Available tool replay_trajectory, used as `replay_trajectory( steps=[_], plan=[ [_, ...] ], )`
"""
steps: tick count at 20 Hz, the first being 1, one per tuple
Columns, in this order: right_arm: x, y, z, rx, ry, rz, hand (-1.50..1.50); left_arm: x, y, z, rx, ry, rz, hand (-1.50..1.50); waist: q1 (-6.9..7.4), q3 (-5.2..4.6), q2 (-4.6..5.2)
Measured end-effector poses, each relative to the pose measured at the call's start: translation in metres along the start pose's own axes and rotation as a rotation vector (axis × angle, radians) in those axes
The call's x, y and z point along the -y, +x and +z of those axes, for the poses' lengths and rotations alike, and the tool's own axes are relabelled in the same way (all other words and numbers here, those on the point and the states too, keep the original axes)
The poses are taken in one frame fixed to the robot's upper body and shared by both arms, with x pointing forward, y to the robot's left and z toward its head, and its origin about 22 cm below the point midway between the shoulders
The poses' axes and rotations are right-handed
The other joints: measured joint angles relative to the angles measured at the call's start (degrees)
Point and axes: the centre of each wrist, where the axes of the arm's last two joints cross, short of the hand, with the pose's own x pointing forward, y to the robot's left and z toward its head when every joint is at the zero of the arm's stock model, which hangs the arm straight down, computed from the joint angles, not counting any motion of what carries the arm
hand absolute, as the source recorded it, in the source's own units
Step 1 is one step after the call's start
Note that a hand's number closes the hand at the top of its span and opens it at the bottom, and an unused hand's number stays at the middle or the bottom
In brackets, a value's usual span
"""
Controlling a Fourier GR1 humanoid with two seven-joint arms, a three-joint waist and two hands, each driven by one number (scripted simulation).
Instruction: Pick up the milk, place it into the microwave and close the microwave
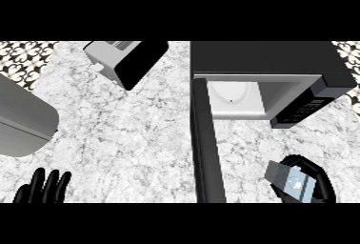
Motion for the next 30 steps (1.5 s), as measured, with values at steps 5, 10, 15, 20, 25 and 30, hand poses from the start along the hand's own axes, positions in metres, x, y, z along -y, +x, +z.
replay_trajectory(
  steps=[5,10,15,20,25,30],
  plan=[
    [-0.027,0.004,0.008,0.05,0.002,-0.027,1.5,-0.004,0.004,-0.004,-0.007,0.013,0.007,-1.5,-0.47,-0.16,-0.03],
    [-0.052,0.02,0.0,0.104,-0.013,-0.033,1.5,-0.013,0.005,0.002,-0.02,0.02,0.001,-1.5,-0.32,0.02,0.08],
    [-0.072,0.044,-0.032,0.164,0.0,-0.013,1.5,-0.018,0.001,0.001,-0.02,0.022,0.0,-1.5,-0.21,0.07,0.17],
    [-0.096,0.065,-0.069,0.177,0.006,0.06,1.5,-0.025,-0.007,0.002,-0.023,0.028,0.0,-1.5,0.04,0.1,0.22],
    [-0.107,0.077,-0.117,0.127,-0.04,0.167,1.5,-0.033,-0.007,0.007,-0.031,0.02,-0.005,-1.5,0.58,0.11,0.3],
    [-0.109,0.077,-0.162,0.082,-0.075,0.261,1.5,-0.038,-0.007,0.003,-0.031,0.009,0.003,-1.5,0.91,0.15,0.52]
  ],
)
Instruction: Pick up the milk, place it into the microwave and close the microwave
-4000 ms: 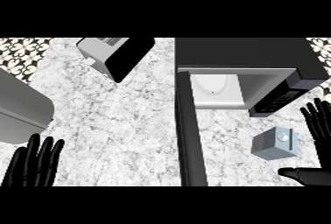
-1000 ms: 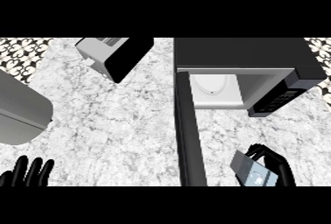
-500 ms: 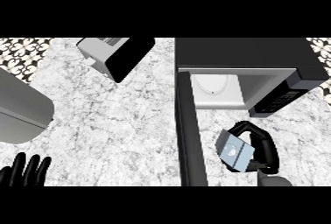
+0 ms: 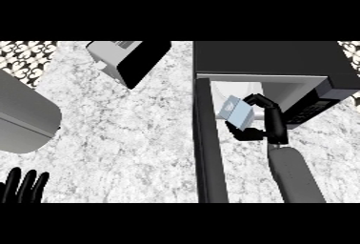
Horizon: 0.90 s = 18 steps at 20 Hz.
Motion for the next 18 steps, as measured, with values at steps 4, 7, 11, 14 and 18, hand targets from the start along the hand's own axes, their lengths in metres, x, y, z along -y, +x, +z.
replay_trajectory(
  steps=[4,7,11,14,18],
  plan=[
    [0.003,-0.001,-0.034,-0.024,-0.025,0.063,1.5,0.0,-0.003,0.001,0.005,-0.009,0.004,-1.5,0.57,0.04,0.18],
    [0.01,-0.002,-0.053,-0.034,-0.044,0.117,1.5,0.002,-0.006,-0.002,0.012,-0.014,0.008,-1.5,1.11,0.06,0.4],
    [0.022,0.001,-0.074,-0.042,-0.112,0.193,1.5,0.001,-0.006,-0.004,0.012,-0.022,0.012,-1.5,1.73,0.1,0.7],
    [0.026,0.002,-0.08,-0.037,-0.188,0.263,1.5,0.001,-0.01,-0.006,0.01,-0.03,0.009,-1.5,2.37,0.17,0.91],
    [0.028,0.0,-0.084,-0.012,-0.229,0.388,-1.5,-0.001,-0.008,-0.005,0.007,-0.033,-0.009,-1.5,3.14,0.27,1.32]
  ],
)
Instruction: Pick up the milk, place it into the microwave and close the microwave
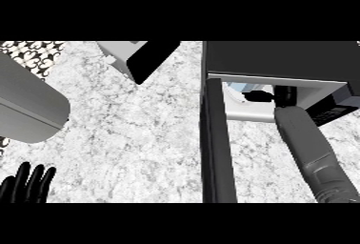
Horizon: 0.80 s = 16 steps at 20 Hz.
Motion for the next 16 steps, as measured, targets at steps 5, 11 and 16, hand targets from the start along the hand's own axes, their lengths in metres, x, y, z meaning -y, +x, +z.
replay_trajectory(
  steps=[5,11,16],
  plan=[
    [-0.001,0.008,-0.012,0.024,0.07,0.093,-1.5,-0.003,-0.004,0.001,-0.014,-0.007,-0.025,-1.5,0.64,-0.09,0.21],
    [-0.012,0.021,-0.02,0.04,0.156,0.113,-1.5,0.002,-0.004,0.001,-0.006,-0.023,-0.043,-1.5,0.81,-0.08,0.34],
    [-0.019,0.025,-0.018,0.038,0.166,0.085,-1.5,0.005,-0.004,-0.001,-0.001,-0.019,-0.05,-1.5,0.3,-0.09,0.24]
  ],
)
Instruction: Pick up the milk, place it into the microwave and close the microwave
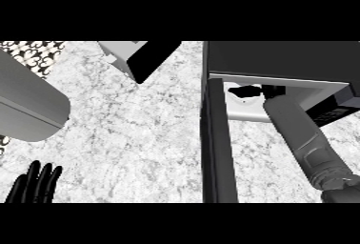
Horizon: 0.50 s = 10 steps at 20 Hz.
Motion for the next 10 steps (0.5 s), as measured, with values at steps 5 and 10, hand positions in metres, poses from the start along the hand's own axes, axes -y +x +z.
replay_trajectory(
  steps=[5,10],
  plan=[
    [0.0025,0.0,-0.002,-0.013,-0.046,-0.015,-1.5,-0.0003,0.0029,0.0018,-0.003,-0.003,-0.007,-1.5,-0.27,-0.01,-0.12],
    [0.0075,0.0003,-0.0057,-0.028,-0.108,-0.029,-1.5,0.0061,0.0003,0.0034,-0.008,-0.016,-0.014,-1.5,-0.53,-0.01,-0.22]
  ],
)
